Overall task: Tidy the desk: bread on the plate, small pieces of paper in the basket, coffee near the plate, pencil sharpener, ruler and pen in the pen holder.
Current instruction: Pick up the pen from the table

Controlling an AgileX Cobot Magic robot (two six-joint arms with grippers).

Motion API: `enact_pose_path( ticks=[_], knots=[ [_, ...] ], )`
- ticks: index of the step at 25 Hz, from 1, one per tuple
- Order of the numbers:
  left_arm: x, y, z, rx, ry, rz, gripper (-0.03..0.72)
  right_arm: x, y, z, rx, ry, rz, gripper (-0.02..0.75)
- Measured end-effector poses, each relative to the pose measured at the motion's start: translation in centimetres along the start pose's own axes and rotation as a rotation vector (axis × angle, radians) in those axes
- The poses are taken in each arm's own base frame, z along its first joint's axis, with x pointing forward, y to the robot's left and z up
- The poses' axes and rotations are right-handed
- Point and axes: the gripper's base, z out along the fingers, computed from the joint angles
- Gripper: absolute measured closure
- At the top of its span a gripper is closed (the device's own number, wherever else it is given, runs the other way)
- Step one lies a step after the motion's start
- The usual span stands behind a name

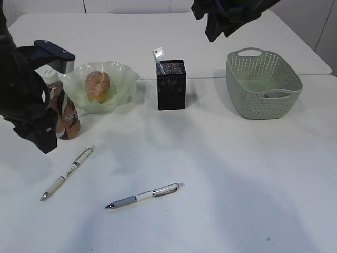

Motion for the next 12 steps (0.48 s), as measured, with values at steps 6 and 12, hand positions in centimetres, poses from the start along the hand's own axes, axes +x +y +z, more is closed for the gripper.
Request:
enact_pose_path(
  ticks=[6,12],
  knots=[
    [-1.0,0.2,2.9,0.013,0.037,0.043,0.214,0.0,-0.2,0.0,0.018,0.001,-0.009,0.437],
    [-1.8,0.4,5.4,0.018,0.051,0.052,0.214,0.0,-0.2,0.0,0.018,0.001,-0.009,0.438]
  ],
)
